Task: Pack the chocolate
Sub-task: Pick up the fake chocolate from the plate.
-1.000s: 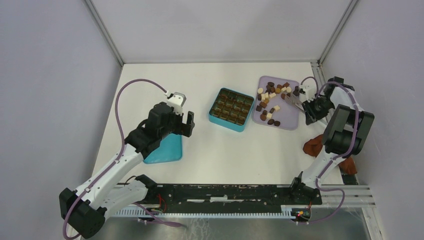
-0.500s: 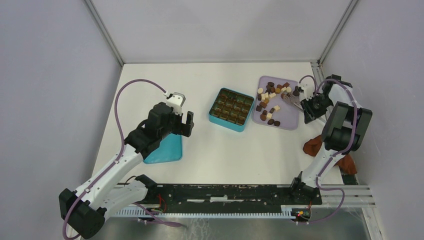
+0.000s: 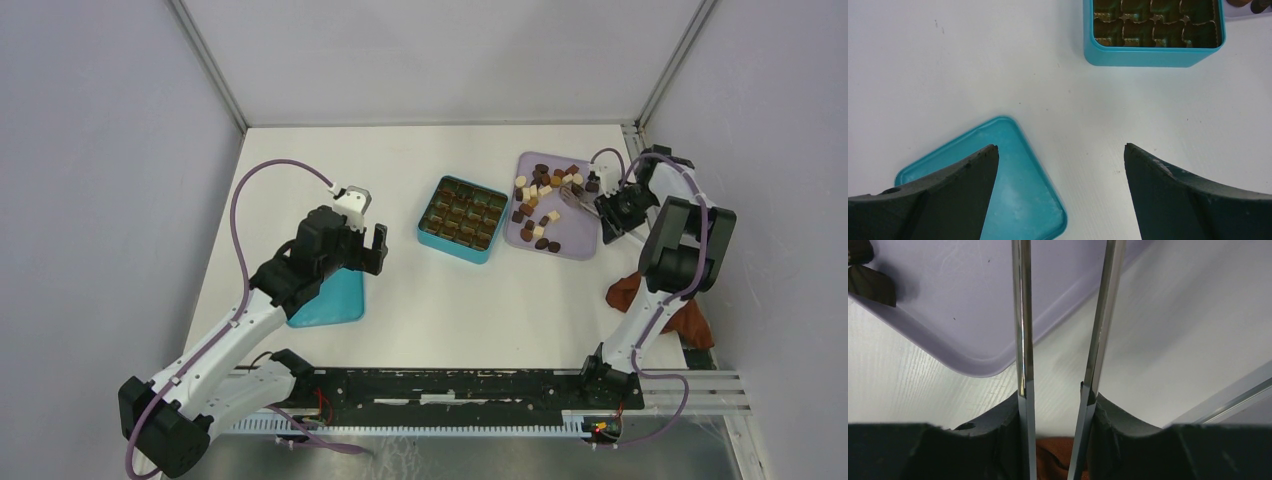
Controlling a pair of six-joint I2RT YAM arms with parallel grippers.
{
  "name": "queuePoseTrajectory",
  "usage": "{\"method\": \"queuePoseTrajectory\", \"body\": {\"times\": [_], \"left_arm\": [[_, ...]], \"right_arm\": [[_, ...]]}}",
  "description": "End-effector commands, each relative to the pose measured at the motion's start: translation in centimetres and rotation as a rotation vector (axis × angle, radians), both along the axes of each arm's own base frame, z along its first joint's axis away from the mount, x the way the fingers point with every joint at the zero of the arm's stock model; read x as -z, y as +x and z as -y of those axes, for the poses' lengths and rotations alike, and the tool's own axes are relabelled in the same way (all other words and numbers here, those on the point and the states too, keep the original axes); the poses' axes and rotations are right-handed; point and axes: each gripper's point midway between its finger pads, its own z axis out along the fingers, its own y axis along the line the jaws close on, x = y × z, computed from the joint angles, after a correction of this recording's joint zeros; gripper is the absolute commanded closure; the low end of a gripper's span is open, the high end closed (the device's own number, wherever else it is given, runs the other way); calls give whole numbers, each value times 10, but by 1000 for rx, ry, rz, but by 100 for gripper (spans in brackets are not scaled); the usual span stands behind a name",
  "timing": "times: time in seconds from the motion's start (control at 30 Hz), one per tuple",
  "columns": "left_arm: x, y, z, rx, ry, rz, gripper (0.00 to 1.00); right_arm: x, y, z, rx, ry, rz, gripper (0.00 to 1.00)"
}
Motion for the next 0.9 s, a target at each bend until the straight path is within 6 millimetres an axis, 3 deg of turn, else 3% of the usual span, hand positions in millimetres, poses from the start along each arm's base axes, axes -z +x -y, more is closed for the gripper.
{"method": "queuePoseTrajectory", "body": {"times": [0.0, 0.4, 0.5, 0.67, 0.87], "left_arm": [[-8, 3, 0, 13, -2, 38, 0], [-8, 3, -1, 11, -2, 39, 0], [-7, 3, -1, 12, 0, 37, 0], [-7, 3, -1, 10, 0, 37, 0], [-7, 4, -2, 9, 3, 36, 0]], "right_arm": [[-10, 19, 4, 15, -30, 39, 57], [-9, 36, -3, 3, -33, 37, 58], [-10, 37, -3, 4, -34, 41, 69], [-18, 33, -5, -3, -32, 59, 100], [-25, 27, -7, -8, -29, 80, 100]]}}
